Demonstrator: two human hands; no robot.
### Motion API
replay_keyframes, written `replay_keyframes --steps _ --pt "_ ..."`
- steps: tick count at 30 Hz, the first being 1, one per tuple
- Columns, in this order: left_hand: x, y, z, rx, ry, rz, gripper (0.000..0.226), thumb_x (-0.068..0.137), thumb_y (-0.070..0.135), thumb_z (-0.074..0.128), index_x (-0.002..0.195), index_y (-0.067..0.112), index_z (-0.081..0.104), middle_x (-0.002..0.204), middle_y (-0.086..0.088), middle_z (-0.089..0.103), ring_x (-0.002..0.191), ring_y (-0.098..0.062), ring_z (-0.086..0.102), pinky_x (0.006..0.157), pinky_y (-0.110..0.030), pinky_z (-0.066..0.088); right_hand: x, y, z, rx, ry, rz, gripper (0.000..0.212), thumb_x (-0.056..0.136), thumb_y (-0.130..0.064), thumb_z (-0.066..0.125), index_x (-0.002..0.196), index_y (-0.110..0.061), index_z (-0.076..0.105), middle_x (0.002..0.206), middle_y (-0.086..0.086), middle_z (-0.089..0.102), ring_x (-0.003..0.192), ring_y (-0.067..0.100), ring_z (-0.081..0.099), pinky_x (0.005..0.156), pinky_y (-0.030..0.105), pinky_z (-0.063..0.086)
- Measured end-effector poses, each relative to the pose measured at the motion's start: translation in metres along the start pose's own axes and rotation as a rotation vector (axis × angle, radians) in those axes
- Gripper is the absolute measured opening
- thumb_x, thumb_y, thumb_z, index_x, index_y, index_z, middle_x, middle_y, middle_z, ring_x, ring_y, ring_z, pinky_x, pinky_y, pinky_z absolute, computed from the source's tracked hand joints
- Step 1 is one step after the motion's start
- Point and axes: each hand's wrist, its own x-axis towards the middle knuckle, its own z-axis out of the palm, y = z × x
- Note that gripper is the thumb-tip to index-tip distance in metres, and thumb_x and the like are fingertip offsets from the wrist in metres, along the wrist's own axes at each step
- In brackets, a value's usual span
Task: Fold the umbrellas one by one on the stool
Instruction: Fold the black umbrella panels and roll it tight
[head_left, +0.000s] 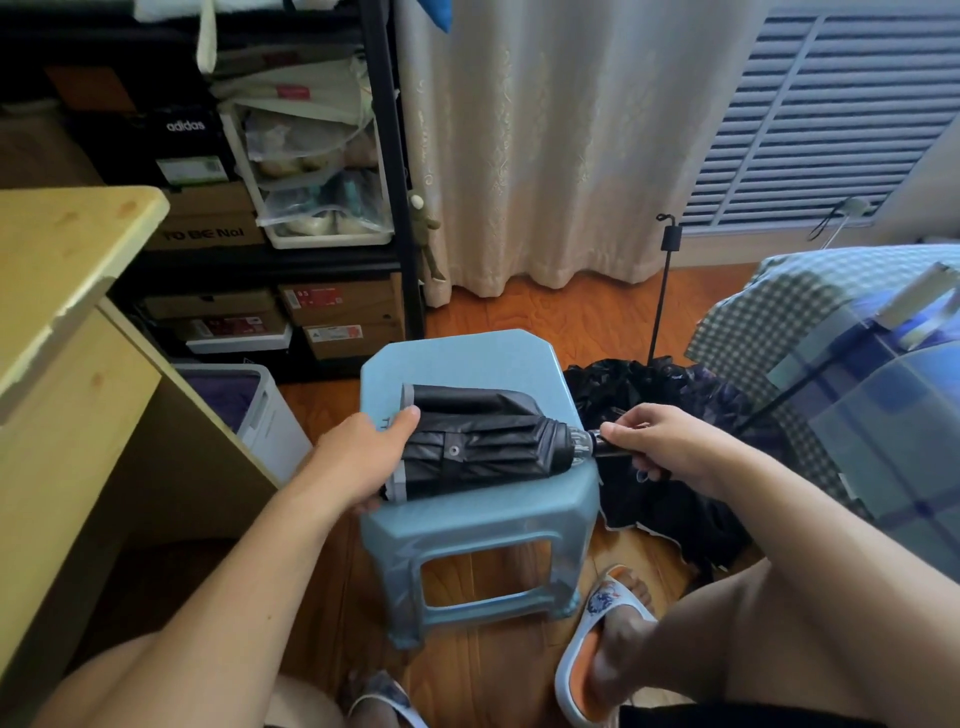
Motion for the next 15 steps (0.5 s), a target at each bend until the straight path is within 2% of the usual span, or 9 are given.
replay_keyframes --steps 3,5,7,8,9,10,12,13,15 --pt "0.003 -0.002 -0.002 0.030 0.149 0.207 0.057 0.097 0.065 0.048 0.143 0.032 0.048 0.138 -0.003 0.050 0.122 -0.025 0.053 0.100 -0.045 0.050 0.005 0.000 0.003 0.058 0.008 -0.001 0.040 0.088 -0.050 0.077 0.098 -0.012 0.072 0.070 0.007 0.065 0.067 0.026 0.053 0.068 0.041 0.042" --pt "-0.007 0.002 -0.004 -0.036 0.170 0.382 0.043 0.100 0.049 0.056 0.141 0.038 0.053 0.142 0.005 0.044 0.134 -0.018 0.038 0.110 -0.039 0.036 0.005 0.000 0.004 0.037 0.015 -0.011 0.039 0.088 -0.052 0.076 0.097 -0.014 0.071 0.076 0.008 0.068 0.069 0.025 0.056 0.066 0.042 0.046" --pt "-0.027 0.008 -0.003 -0.021 0.281 0.475 0.022 0.101 0.040 0.057 0.121 0.035 0.064 0.123 0.011 0.048 0.123 -0.013 0.042 0.098 -0.029 0.039 0.001 -0.003 0.004 -0.033 0.032 -0.016 0.041 0.088 -0.058 0.072 0.096 -0.017 0.071 0.077 0.008 0.071 0.066 0.022 0.061 0.065 0.039 0.050" --pt "-0.038 0.011 -0.001 0.009 0.346 0.476 0.012 0.101 0.038 0.056 0.105 0.031 0.066 0.109 0.011 0.052 0.109 -0.013 0.050 0.083 -0.026 0.043 -0.002 -0.006 0.004 -0.097 0.043 -0.002 0.044 0.090 -0.061 0.069 0.097 -0.018 0.070 0.076 0.007 0.071 0.063 0.020 0.063 0.064 0.035 0.052" --pt "-0.048 0.015 0.003 0.021 0.362 0.444 0.018 0.101 0.037 0.055 0.090 0.026 0.063 0.094 0.009 0.056 0.092 -0.014 0.056 0.068 -0.026 0.043 -0.007 -0.010 0.003 -0.173 0.048 0.016 0.047 0.092 -0.064 0.063 0.098 -0.017 0.068 0.076 0.006 0.072 0.062 0.019 0.067 0.061 0.033 0.055" --pt "-0.057 0.017 0.008 -0.005 0.285 0.379 0.027 0.102 0.038 0.054 0.082 0.022 0.061 0.082 0.006 0.060 0.077 -0.014 0.060 0.058 -0.027 0.042 -0.012 -0.014 0.005 -0.252 0.037 0.036 0.053 0.094 -0.067 0.057 0.099 -0.015 0.066 0.078 0.006 0.072 0.061 0.019 0.070 0.058 0.032 0.058" --pt "-0.071 0.022 0.020 -0.180 -0.068 0.215 0.032 0.104 0.039 0.052 0.086 0.016 0.064 0.075 -0.003 0.068 0.063 -0.017 0.067 0.052 -0.029 0.052 -0.026 -0.023 0.014 -0.398 -0.014 0.066 0.064 0.096 -0.071 0.045 0.098 -0.010 0.063 0.081 0.008 0.074 0.062 0.022 0.074 0.056 0.036 0.062" --pt "-0.075 0.025 0.029 -0.267 -0.228 0.143 0.032 0.105 0.040 0.051 0.095 0.013 0.064 0.082 -0.007 0.071 0.066 -0.020 0.071 0.056 -0.033 0.057 -0.036 -0.028 0.022 -0.488 -0.036 0.059 0.068 0.096 -0.074 0.041 0.097 -0.009 0.063 0.082 0.009 0.075 0.063 0.025 0.075 0.056 0.037 0.063" --pt "-0.067 0.026 0.047 -0.340 -0.325 0.091 0.035 0.105 0.043 0.050 0.110 0.011 0.062 0.095 -0.010 0.072 0.078 -0.025 0.075 0.069 -0.038 0.062 -0.055 -0.034 0.042 -0.640 -0.101 0.002 0.073 0.097 -0.074 0.037 0.095 -0.007 0.065 0.085 0.012 0.074 0.067 0.025 0.074 0.057 0.035 0.060"
